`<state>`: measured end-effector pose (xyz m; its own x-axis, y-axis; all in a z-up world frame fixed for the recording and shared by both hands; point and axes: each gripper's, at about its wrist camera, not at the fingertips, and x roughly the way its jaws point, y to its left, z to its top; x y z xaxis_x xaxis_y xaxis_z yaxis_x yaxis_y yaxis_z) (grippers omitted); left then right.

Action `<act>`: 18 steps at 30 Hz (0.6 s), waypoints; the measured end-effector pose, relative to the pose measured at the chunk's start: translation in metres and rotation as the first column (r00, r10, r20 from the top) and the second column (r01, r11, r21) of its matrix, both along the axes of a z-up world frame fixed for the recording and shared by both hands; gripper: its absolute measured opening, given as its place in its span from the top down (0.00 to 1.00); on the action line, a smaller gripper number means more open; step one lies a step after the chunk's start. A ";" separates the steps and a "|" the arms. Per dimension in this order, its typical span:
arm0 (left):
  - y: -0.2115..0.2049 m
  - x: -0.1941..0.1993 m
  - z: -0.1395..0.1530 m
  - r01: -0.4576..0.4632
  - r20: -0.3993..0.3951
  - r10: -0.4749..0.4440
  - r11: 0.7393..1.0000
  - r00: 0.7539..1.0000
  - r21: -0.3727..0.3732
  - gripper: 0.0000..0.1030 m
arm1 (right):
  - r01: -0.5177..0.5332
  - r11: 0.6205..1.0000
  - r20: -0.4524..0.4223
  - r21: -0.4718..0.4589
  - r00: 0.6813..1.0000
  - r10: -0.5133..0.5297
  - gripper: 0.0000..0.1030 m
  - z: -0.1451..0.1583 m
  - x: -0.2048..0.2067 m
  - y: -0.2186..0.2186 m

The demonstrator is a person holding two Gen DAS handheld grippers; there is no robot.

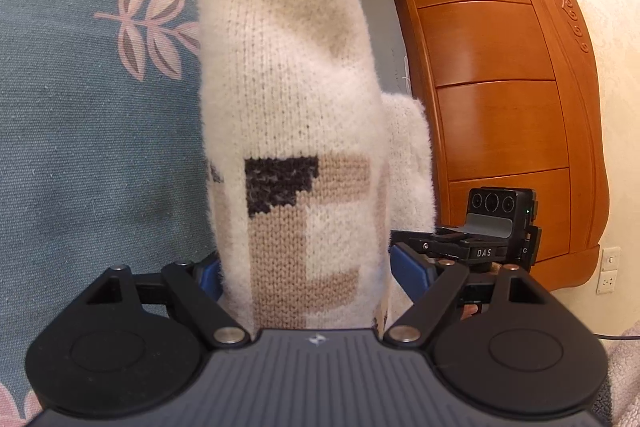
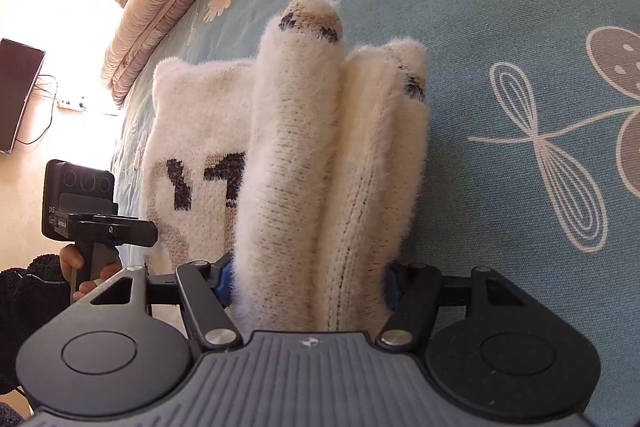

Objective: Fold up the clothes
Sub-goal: 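Close both grippers on the sweater edge and lift it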

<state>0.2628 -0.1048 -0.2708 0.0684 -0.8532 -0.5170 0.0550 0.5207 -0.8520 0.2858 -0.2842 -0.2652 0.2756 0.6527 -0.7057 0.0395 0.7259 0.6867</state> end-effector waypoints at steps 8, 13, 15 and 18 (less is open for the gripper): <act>-0.036 -0.019 0.017 0.058 0.011 -0.058 0.998 0.998 0.004 0.21 | 0.054 0.998 -0.008 -0.026 0.999 -0.054 0.32 0.020 -0.035 -0.009; -0.080 -0.027 0.025 0.109 0.018 -0.109 0.994 0.994 -0.008 0.21 | 0.105 0.994 -0.008 -0.041 0.994 -0.106 0.32 0.032 -0.065 -0.026; -0.102 -0.029 0.026 0.132 0.025 -0.131 0.991 0.991 -0.020 0.21 | 0.127 0.990 -0.011 -0.053 0.992 -0.128 0.32 0.037 -0.078 -0.038; -0.135 -0.036 0.027 0.164 0.034 -0.163 0.986 0.986 -0.039 0.21 | 0.151 0.986 -0.010 -0.078 0.988 -0.152 0.32 0.043 -0.094 -0.059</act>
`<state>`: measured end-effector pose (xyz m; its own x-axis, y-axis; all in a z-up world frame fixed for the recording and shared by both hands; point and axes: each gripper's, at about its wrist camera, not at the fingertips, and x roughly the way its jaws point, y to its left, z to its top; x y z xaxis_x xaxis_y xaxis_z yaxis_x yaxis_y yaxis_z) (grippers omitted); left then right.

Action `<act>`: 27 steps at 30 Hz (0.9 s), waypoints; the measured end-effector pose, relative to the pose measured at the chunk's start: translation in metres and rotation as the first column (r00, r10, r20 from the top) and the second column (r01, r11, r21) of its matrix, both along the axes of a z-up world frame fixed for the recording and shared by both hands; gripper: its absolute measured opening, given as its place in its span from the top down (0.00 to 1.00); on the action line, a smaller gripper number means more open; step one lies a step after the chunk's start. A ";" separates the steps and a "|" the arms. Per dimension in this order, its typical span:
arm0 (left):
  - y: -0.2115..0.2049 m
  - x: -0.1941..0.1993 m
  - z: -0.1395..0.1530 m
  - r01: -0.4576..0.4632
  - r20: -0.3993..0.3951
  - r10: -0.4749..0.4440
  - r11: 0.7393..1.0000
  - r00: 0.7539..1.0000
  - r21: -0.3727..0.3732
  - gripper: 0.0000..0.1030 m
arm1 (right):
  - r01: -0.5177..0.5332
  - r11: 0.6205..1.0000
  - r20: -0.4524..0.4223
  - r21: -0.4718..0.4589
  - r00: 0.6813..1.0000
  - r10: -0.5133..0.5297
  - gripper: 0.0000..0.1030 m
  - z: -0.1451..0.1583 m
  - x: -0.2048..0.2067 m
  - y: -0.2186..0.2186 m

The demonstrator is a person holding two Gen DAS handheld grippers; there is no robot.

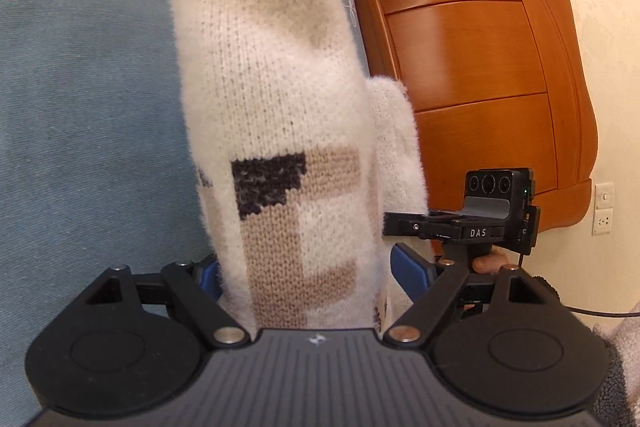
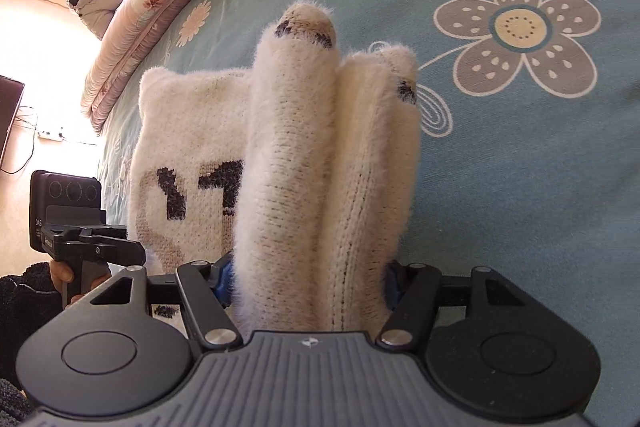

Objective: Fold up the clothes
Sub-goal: 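Close both grippers on the sweater edge and lift it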

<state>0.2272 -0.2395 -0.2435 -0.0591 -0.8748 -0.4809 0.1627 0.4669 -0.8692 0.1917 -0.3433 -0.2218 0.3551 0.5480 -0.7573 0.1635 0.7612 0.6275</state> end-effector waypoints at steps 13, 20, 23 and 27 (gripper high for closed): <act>-0.025 -0.008 -0.001 0.083 0.015 -0.082 0.995 0.997 -0.048 0.21 | 0.040 0.992 0.007 -0.122 0.999 -0.039 0.32 0.022 -0.049 -0.096; -0.025 -0.002 -0.017 0.091 0.012 -0.090 0.995 0.996 -0.049 0.21 | 0.062 0.986 0.007 -0.154 0.998 -0.062 0.32 0.017 -0.058 -0.123; -0.030 0.001 -0.020 0.099 0.018 -0.098 0.994 0.995 -0.042 0.21 | 0.072 0.984 0.009 -0.166 0.997 -0.071 0.32 0.013 -0.060 -0.131; -0.030 0.005 -0.025 0.108 0.026 -0.107 0.994 0.994 -0.032 0.21 | 0.092 0.979 0.017 -0.180 0.996 -0.090 0.32 0.007 -0.058 -0.138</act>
<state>0.2322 -0.2698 -0.2680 -0.1419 -0.8794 -0.4544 0.2317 0.4168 -0.8790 0.1333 -0.4816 -0.2144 0.4039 0.3676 -0.8377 0.2329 0.8443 0.4827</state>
